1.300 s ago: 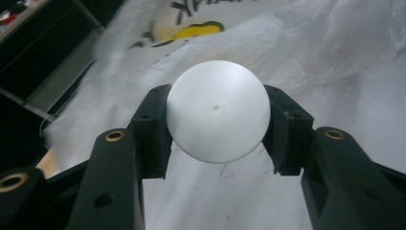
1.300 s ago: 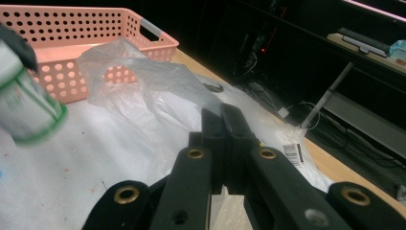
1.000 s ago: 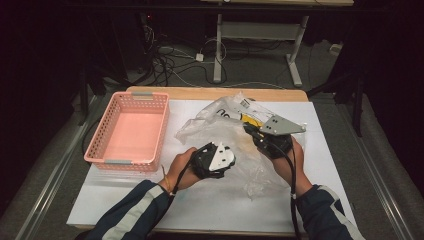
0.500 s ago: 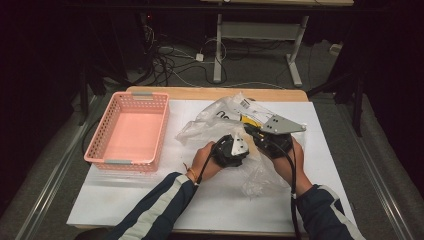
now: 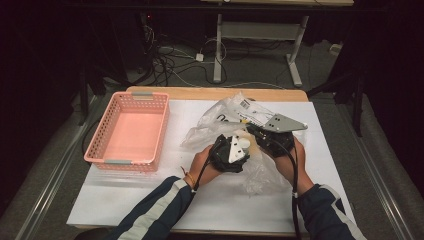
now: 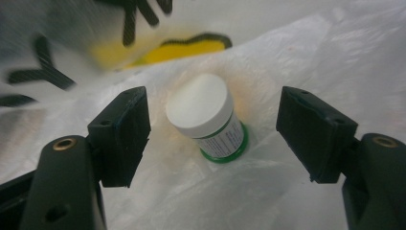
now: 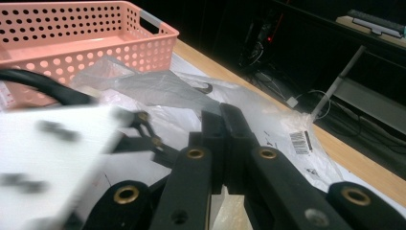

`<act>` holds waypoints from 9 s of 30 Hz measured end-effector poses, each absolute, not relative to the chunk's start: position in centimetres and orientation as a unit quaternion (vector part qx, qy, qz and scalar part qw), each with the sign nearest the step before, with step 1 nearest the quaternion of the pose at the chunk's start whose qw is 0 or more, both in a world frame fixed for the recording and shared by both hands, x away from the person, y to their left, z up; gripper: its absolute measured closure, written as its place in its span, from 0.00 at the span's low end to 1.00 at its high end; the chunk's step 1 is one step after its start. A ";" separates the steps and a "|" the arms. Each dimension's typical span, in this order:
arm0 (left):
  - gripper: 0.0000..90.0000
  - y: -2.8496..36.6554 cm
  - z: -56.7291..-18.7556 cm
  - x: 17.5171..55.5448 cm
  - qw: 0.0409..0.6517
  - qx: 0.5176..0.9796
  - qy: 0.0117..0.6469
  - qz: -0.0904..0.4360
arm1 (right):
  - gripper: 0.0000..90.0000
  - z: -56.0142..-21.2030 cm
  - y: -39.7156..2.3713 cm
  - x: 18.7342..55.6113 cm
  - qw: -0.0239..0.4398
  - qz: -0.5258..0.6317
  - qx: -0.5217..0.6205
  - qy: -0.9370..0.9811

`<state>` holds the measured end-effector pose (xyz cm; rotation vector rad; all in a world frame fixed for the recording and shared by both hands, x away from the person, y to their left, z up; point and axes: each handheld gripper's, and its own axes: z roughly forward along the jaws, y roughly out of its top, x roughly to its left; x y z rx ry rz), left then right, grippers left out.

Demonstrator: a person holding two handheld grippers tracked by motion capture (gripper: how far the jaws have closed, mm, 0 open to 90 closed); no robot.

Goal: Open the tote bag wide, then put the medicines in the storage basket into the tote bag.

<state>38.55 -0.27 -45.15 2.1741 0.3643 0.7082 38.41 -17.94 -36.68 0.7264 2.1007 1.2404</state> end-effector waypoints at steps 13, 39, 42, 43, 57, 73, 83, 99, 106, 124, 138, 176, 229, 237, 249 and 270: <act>0.24 7.4 -40.7 31.9 0.429 0.835 0.122 0.323 | 1.00 -37.1 -18.5 38.6 0.292 0.454 0.281 0.794; 0.24 9.1 -42.6 38.8 0.399 0.819 0.280 0.303 | 1.00 -38.1 -21.8 37.4 0.282 0.434 0.292 0.804; 0.26 9.0 -42.7 39.7 0.404 0.815 0.292 0.296 | 1.00 -38.3 -21.6 37.4 0.285 0.427 0.289 0.808; 0.33 9.1 -42.8 39.9 0.408 0.815 0.294 0.288 | 1.00 -38.3 -21.6 37.4 0.286 0.427 0.289 0.808; 0.95 10.6 -42.1 38.8 0.436 0.816 0.257 0.278 | 0.83 -38.9 -21.3 37.4 0.287 0.431 0.288 0.806; 0.95 10.2 -43.0 38.8 0.418 0.829 0.251 0.275 | 0.37 -38.6 -25.0 30.3 0.289 0.480 0.276 0.781; 0.95 10.1 -43.5 38.8 0.406 0.833 0.253 0.277 | 0.20 -41.2 -25.0 27.1 0.221 0.449 0.241 0.831; 0.95 10.0 -43.7 38.9 0.405 0.834 0.253 0.276 | 0.86 -44.4 -24.8 28.4 0.297 0.349 0.245 0.854; 0.95 10.1 -43.4 38.7 0.405 0.832 0.252 0.285 | 0.99 -43.6 -25.4 28.3 0.312 0.370 0.255 0.837; 0.95 11.2 -41.8 37.4 0.415 0.821 0.249 0.304 | 1.00 -41.2 -26.6 28.9 0.367 0.414 0.278 0.786; 0.95 11.9 -41.4 36.4 0.418 0.821 0.243 0.303 | 1.00 -40.7 -26.6 29.7 0.372 0.422 0.282 0.777; 0.95 12.5 -39.5 35.3 0.439 0.809 0.234 0.312 | 1.00 -37.4 -27.8 30.7 0.419 0.455 0.283 0.733; 0.95 12.6 -33.7 42.7 0.431 0.771 0.286 0.371 | 1.00 -32.7 -28.0 42.8 0.479 0.418 0.336 0.695; 0.95 12.0 -33.6 45.0 0.409 0.775 0.296 0.380 | 1.00 -32.6 -27.5 45.3 0.485 0.396 0.355 0.695; 0.94 11.5 -32.9 47.8 0.396 0.769 0.314 0.391 | 1.00 -30.8 -27.0 47.6 0.497 0.378 0.364 0.691; 0.91 11.6 -30.3 48.7 0.401 0.753 0.319 0.413 | 1.00 -26.9 -26.4 47.4 0.510 0.400 0.363 0.669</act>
